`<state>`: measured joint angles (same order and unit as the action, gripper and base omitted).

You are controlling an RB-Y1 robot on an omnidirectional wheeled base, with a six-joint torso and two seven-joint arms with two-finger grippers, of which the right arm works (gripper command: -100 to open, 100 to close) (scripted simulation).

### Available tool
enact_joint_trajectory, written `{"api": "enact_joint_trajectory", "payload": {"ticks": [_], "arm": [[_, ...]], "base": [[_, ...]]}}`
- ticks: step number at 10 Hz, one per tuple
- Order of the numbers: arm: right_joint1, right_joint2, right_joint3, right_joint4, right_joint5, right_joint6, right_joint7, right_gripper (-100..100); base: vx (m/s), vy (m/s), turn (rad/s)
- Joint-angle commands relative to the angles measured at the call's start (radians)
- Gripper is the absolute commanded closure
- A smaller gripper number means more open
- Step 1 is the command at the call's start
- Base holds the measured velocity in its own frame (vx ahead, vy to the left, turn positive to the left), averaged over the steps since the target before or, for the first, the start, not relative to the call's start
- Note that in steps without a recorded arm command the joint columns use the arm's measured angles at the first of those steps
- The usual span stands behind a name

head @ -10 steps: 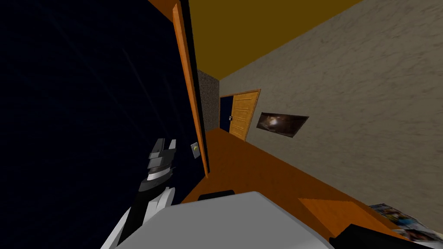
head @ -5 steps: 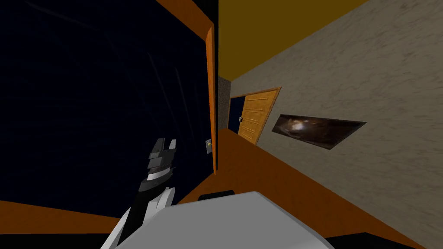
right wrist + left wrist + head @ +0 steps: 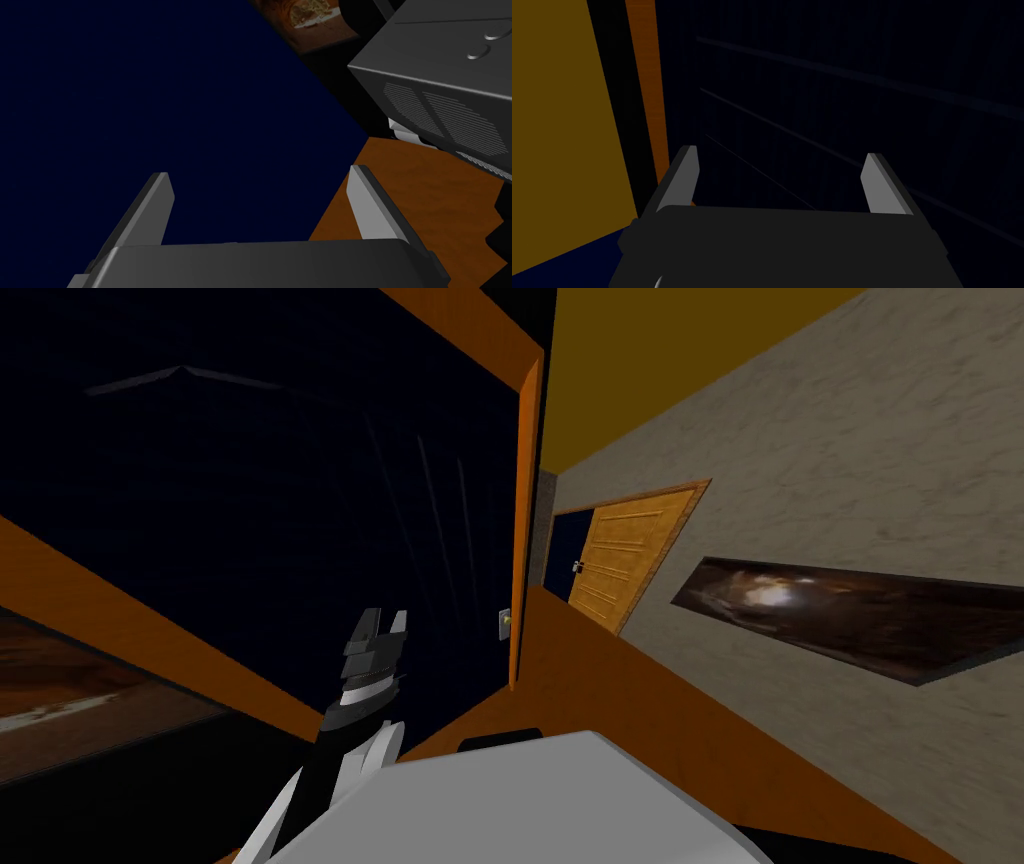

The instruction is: Push the door open

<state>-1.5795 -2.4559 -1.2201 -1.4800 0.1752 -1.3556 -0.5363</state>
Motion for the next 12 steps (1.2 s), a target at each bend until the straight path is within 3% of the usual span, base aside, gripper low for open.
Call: {"api": "enact_joint_trajectory", "payload": {"ticks": [1,2,5,7,12], "arm": [[-0.022,-0.024,-0.023,0.015,0.004,-0.01,-0.012,-100],[-0.031,-0.033,-0.031,0.02,0.005,-0.012,-0.018,-100],[-0.084,-0.084,-0.081,0.046,0.014,-0.027,-0.05,-100],[-0.102,-0.101,-0.098,0.055,0.016,-0.032,-0.061,-100],[-0.174,-0.169,-0.165,0.089,0.027,-0.052,-0.105,-100]], "base": [[0.037,0.108,0.38],[0.051,0.114,0.304],[0.062,0.14,0.369],[0.045,0.098,0.238],[0.074,0.106,0.34]]}}
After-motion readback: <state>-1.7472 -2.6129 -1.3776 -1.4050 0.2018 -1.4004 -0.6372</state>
